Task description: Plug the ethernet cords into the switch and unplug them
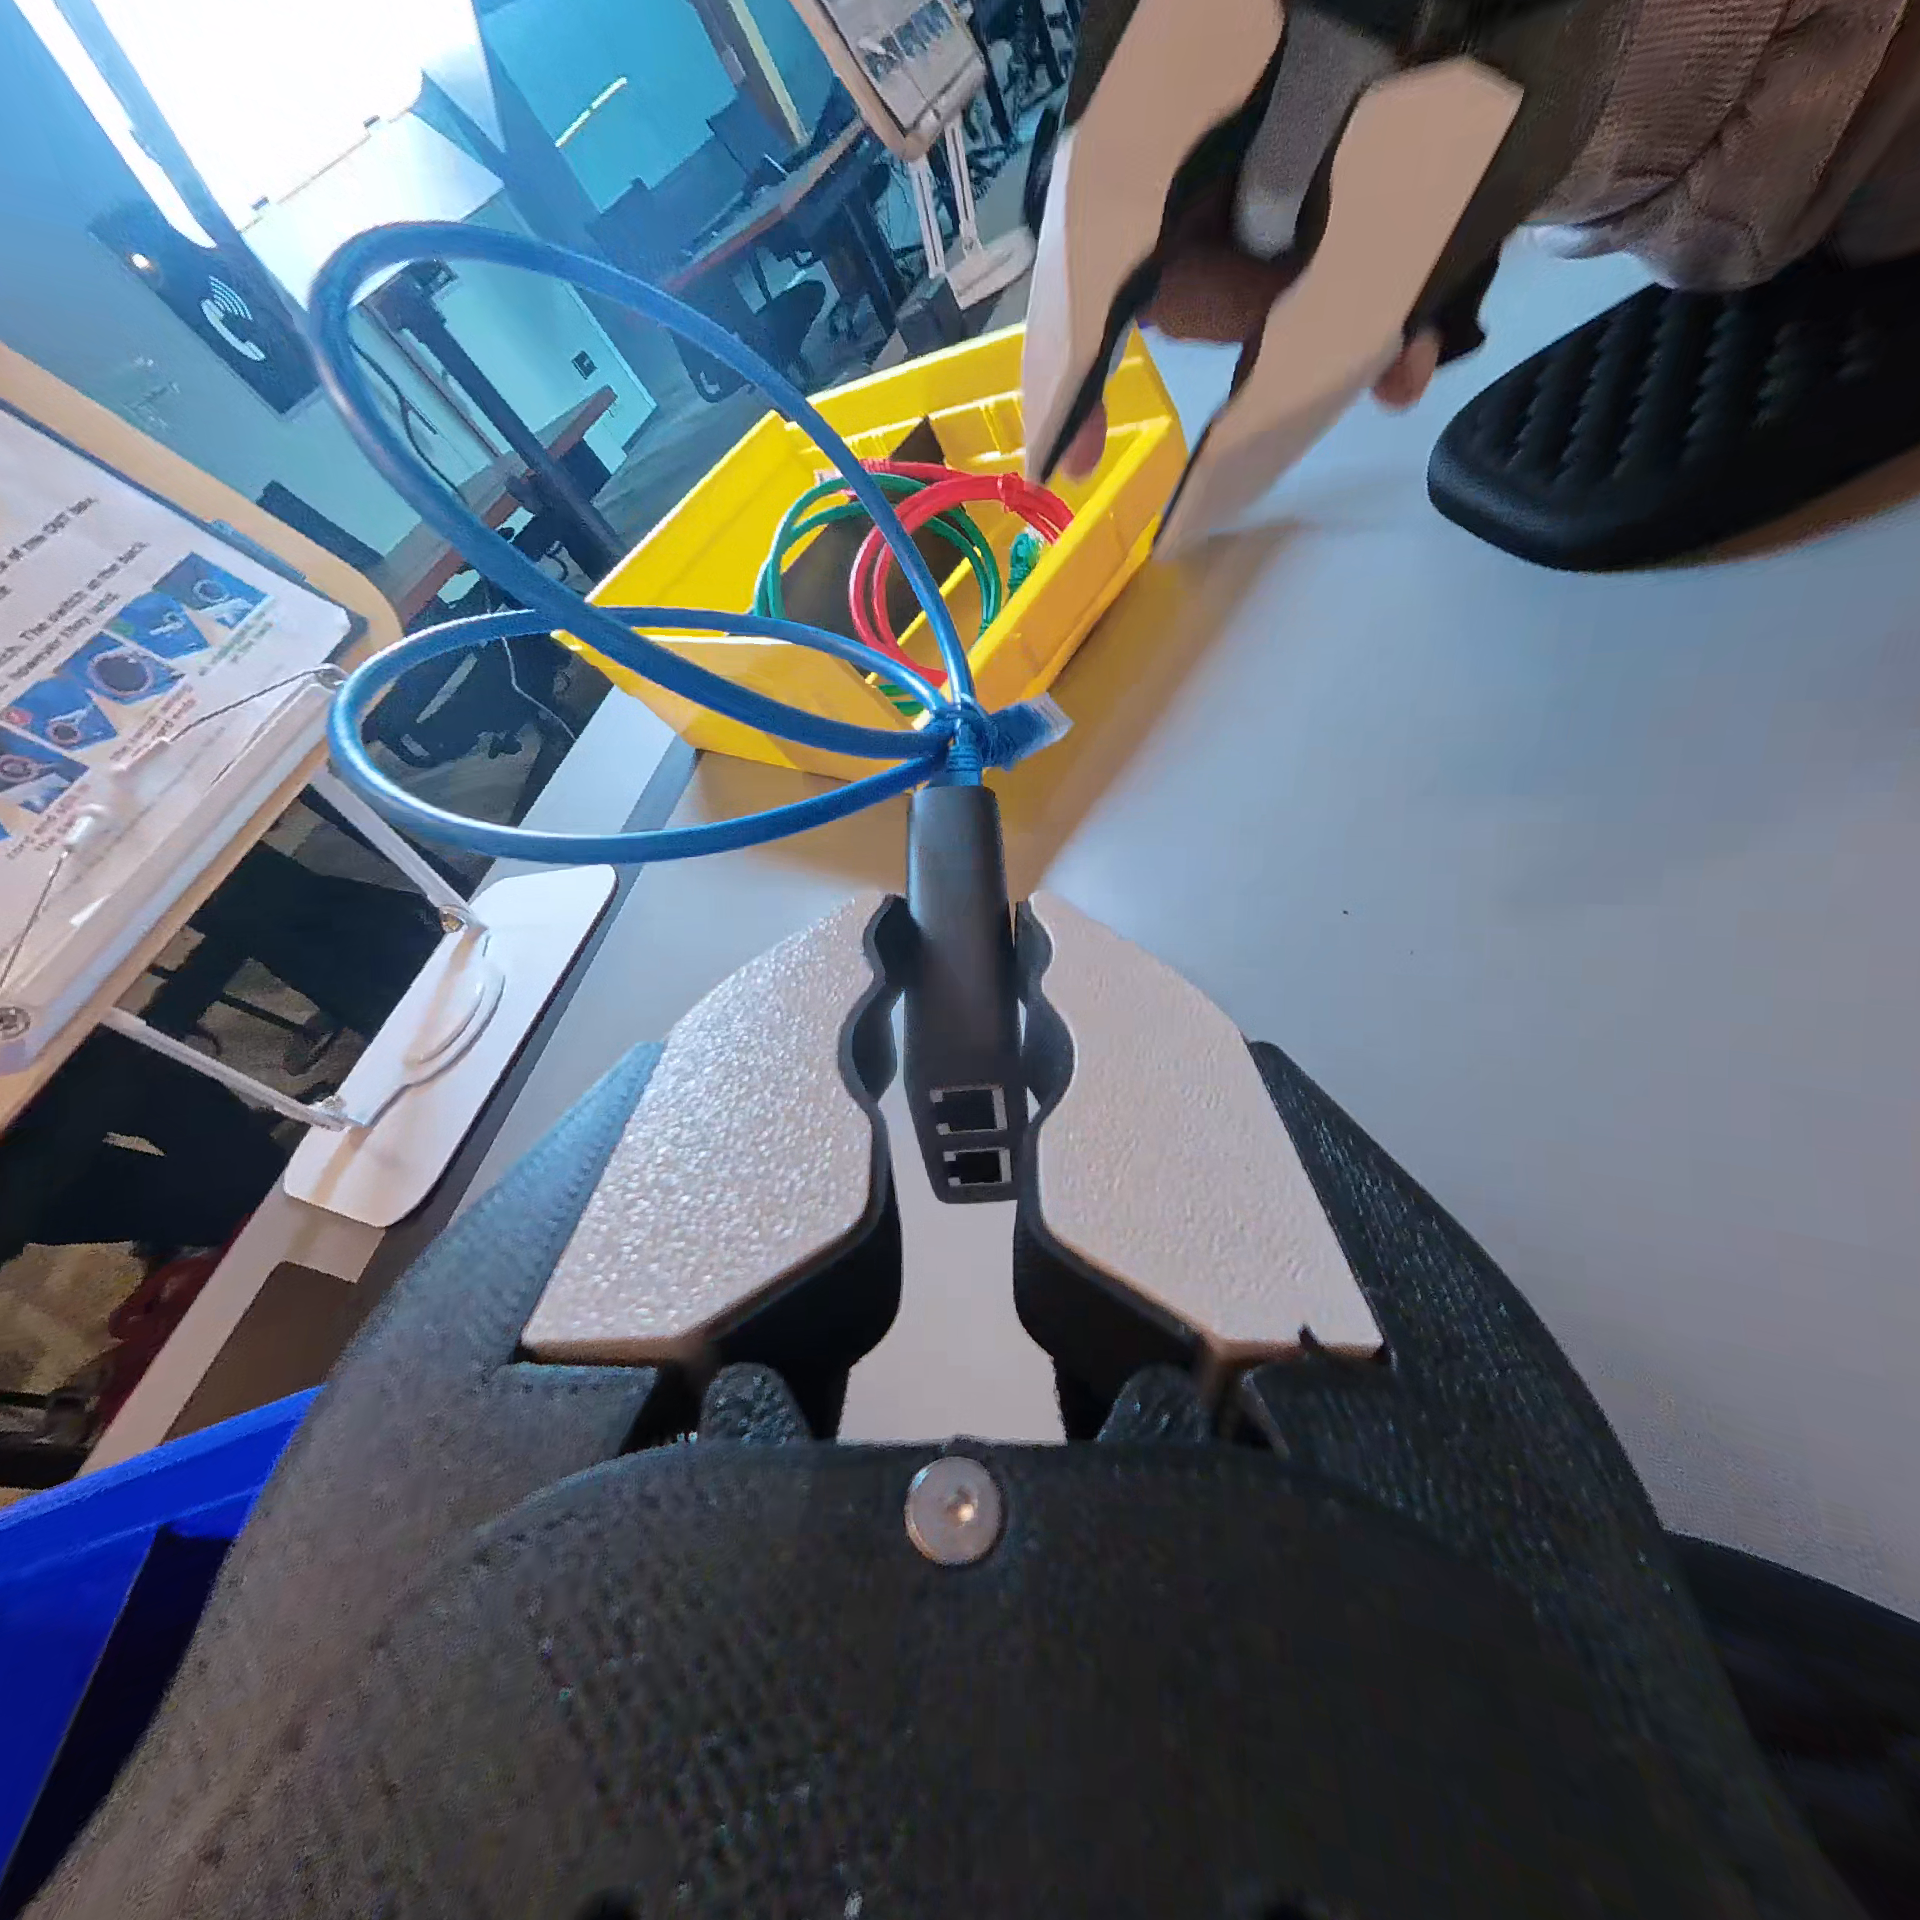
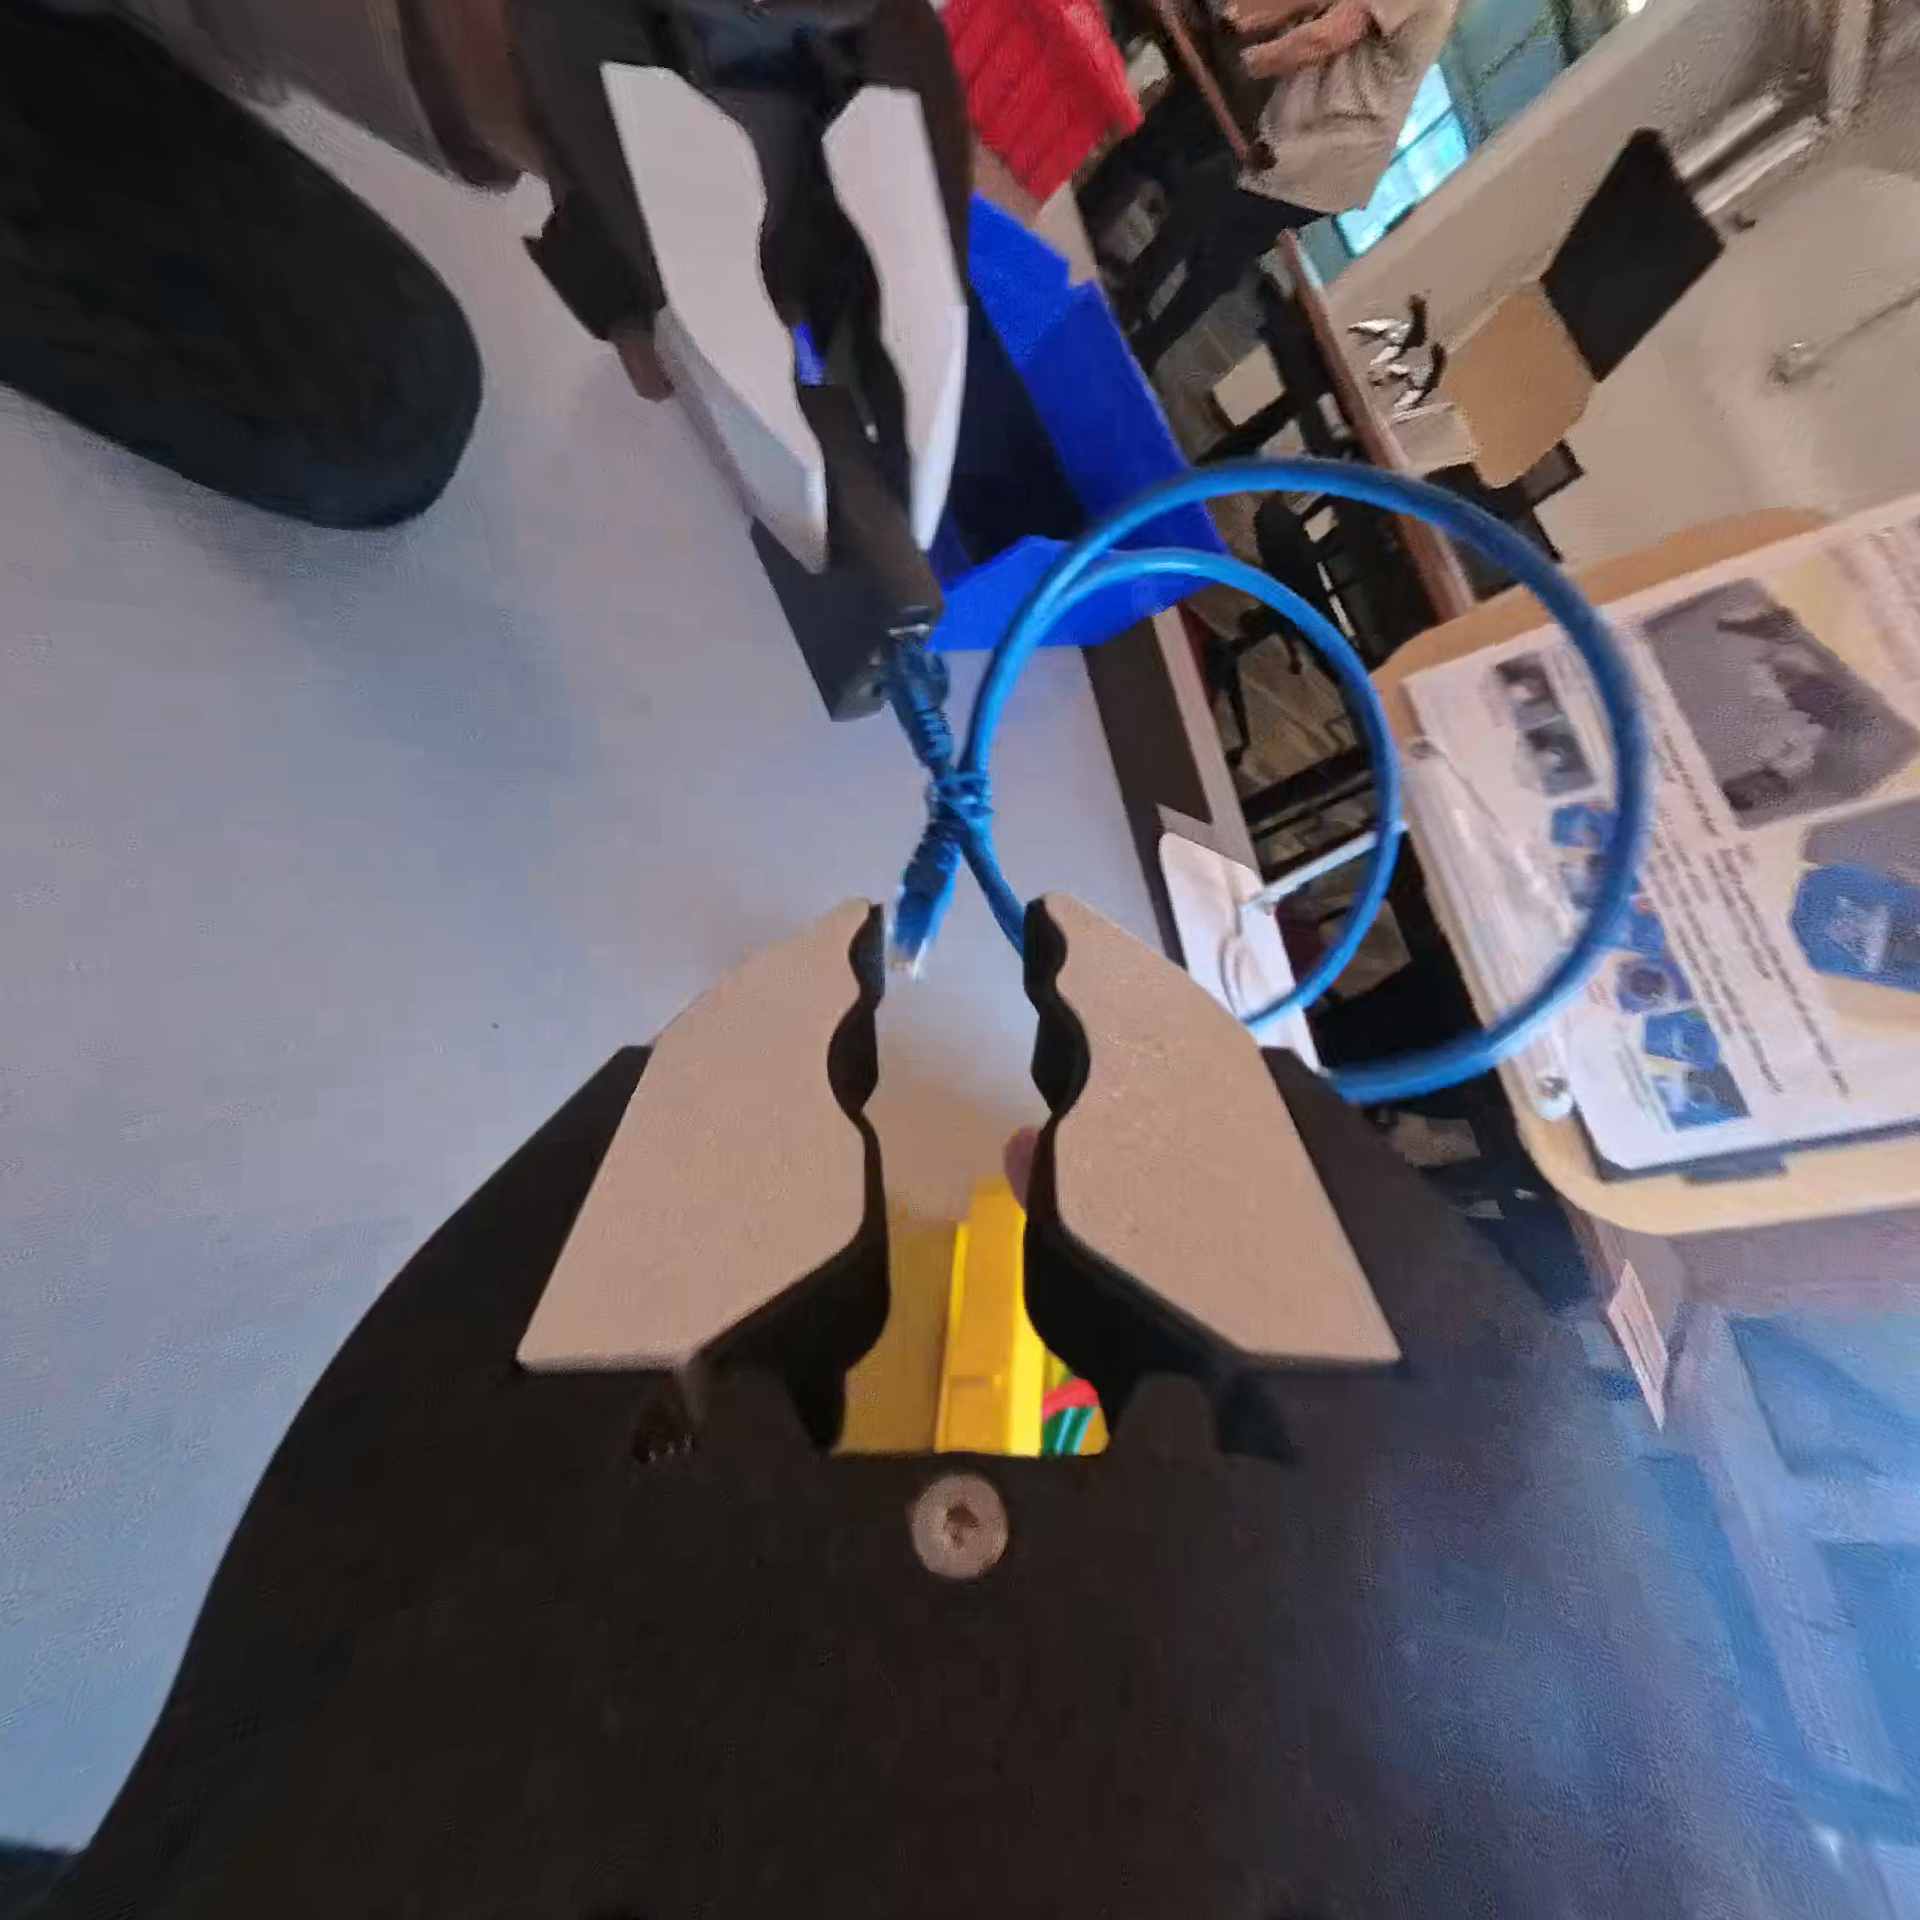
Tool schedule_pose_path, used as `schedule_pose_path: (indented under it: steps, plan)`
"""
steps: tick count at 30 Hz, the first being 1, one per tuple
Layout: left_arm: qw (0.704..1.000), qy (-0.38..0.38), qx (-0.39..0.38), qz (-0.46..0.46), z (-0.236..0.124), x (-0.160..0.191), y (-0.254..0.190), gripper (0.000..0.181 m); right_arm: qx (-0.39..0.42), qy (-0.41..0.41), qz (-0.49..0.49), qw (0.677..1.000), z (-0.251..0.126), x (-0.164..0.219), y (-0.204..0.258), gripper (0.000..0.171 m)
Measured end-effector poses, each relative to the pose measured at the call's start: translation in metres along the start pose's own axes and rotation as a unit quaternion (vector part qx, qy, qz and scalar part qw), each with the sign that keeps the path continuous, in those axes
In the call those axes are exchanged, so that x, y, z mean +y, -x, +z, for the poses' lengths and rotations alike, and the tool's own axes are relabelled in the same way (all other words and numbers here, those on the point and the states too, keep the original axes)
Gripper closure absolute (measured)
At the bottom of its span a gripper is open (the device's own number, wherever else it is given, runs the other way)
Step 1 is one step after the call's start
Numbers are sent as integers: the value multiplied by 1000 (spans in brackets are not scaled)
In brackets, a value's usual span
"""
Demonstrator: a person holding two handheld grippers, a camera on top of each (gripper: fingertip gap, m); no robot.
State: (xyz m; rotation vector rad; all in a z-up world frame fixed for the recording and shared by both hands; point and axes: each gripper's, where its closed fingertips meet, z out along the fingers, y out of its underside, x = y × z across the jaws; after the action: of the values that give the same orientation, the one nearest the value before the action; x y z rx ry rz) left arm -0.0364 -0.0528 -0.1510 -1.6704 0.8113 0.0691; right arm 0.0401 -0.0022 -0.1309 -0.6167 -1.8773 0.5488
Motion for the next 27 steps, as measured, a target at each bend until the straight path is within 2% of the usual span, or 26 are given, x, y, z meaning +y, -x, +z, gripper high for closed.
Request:
schedule_pose_path:
  steps: [3, 8, 12, 16, 18, 22, 27]
  plan:
    - [1000, 12, 4, 28, 5, 3, -12, 161, -22, -3, -10, 1000, 35, -6, 26, 145]
    - [997, 14, 18, 69, 9, 2, -29, 161, -20, 19, -40, 999, 58, -5, 41, 145]
    - [994, -5, 40, 97, 9, -7, -44, 161, -29, 14, -79, 996, 64, 2, 55, 146]
    - [991, -32, 61, 114, 8, -16, -57, 161, -66, -31, -57, 996, 64, -6, 67, 148]
    - [990, -30, 66, 117, 8, -15, -58, 161, -72, -40, -50, 995, 63, -6, 68, 155]
    - [994, -6, 58, 95, 14, -2, -50, 161, -74, -10, -50, 996, 59, 1, 60, 155]
    - [991, 85, 64, 76, 31, 35, -53, 156, -75, 101, -76, 989, 65, 24, 66, 155]
